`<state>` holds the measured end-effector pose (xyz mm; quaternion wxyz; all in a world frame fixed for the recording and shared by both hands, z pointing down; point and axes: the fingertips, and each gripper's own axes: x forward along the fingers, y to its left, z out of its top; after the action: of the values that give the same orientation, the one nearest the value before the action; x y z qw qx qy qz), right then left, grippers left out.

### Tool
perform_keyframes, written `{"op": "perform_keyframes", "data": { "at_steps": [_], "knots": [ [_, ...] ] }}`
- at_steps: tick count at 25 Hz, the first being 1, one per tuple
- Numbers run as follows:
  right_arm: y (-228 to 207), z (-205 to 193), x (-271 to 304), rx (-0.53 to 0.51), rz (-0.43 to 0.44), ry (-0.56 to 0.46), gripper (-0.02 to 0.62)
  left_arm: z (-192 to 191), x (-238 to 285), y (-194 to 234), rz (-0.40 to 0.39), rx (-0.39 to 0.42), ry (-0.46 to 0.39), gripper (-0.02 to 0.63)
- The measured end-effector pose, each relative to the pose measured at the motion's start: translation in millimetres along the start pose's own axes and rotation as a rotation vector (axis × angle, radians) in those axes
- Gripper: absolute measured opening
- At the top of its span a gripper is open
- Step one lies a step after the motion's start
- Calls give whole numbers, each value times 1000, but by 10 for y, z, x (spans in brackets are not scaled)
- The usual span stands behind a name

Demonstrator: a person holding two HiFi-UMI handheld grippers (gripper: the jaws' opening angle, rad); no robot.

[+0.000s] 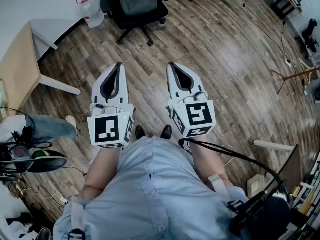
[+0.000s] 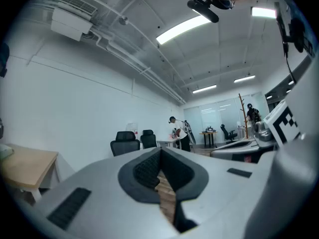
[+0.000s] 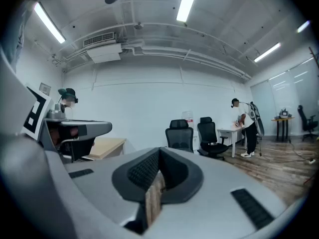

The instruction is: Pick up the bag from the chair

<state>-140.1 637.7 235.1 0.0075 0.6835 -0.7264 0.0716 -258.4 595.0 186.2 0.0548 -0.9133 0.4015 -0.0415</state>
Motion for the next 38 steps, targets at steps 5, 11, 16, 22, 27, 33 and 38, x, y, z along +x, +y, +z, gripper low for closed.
{"op": "perform_keyframes", "data": {
  "at_steps": [5, 11, 16, 22, 27, 33, 38],
  "knots": [
    [-84, 17, -45, -2, 5, -2, 0, 31, 30, -75, 7, 5, -5, 2],
    [-267, -46, -100, 1, 27, 4, -1, -1, 117, -287, 16, 5, 8, 2],
    [-472, -104, -82, 57, 59, -4, 0, -60, 186, -433, 26, 18, 32, 2],
    [-560, -252, 39, 73, 52, 36, 0, -173, 291, -388, 39, 18, 63, 2],
    [-686, -326, 353, 74, 42, 56, 0, -298, 580, -215, 48, -8, 68, 2],
    [-691, -271, 1111, 58, 45, 77, 0, -384, 1169, 260, 36, -32, 54, 2],
    [-801, 68, 1807, 21, 26, 45, 0, -202, 1780, 700, 14, -33, -4, 2]
  ]
}}
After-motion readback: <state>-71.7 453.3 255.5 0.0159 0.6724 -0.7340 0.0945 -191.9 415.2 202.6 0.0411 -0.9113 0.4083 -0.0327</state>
